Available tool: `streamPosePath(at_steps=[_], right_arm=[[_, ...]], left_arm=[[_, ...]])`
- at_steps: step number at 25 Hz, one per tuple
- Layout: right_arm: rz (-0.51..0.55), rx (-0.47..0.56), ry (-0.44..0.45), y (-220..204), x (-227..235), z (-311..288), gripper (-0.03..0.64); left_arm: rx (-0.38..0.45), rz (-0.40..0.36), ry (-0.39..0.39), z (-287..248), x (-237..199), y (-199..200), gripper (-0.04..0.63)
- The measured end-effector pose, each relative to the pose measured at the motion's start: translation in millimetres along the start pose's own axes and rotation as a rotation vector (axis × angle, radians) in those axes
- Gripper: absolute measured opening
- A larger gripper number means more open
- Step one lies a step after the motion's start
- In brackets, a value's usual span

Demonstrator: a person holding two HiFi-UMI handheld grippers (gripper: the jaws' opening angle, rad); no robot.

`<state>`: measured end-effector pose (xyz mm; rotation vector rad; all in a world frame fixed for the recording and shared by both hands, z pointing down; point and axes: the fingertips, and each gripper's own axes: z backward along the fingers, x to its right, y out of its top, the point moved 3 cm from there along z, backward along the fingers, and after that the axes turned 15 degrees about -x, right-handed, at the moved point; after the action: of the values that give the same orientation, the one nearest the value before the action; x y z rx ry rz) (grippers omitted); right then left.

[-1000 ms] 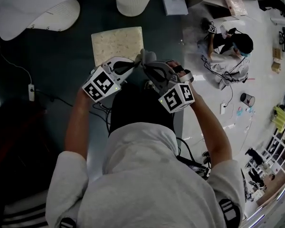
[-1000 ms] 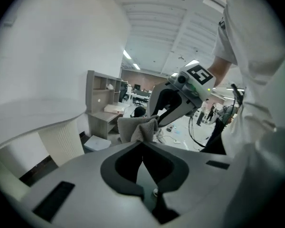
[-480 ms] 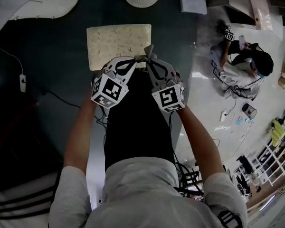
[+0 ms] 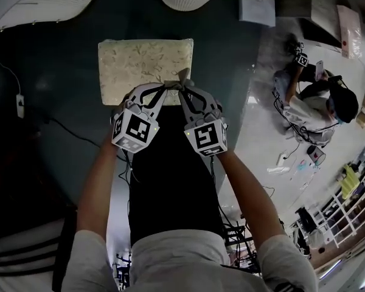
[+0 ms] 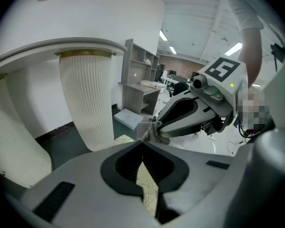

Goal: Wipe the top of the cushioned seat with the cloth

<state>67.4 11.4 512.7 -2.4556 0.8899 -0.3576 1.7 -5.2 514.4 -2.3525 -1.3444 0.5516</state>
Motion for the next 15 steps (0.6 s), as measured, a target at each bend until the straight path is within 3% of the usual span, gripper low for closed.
streamPosePath(at_steps=[5, 10, 15], right_arm=[[-0.018, 0.014, 0.019, 3.9, 16.5, -5.5, 0.026], [0.000, -0.004, 0.054, -0.8, 27.3, -13.6, 0.043], [0.122, -0.076, 0.025, -15.4, 37.9, -16.6, 0.104]], left_arm=[[0.008, -0.038, 0.030, -8.1, -15.9, 21.2, 0.017], [-0.020, -0.171, 0.050, -17.2, -25.4, 36.4, 0.017], [-0.061, -0.303, 0.056, -22.4, -31.4, 45.4, 0.017]])
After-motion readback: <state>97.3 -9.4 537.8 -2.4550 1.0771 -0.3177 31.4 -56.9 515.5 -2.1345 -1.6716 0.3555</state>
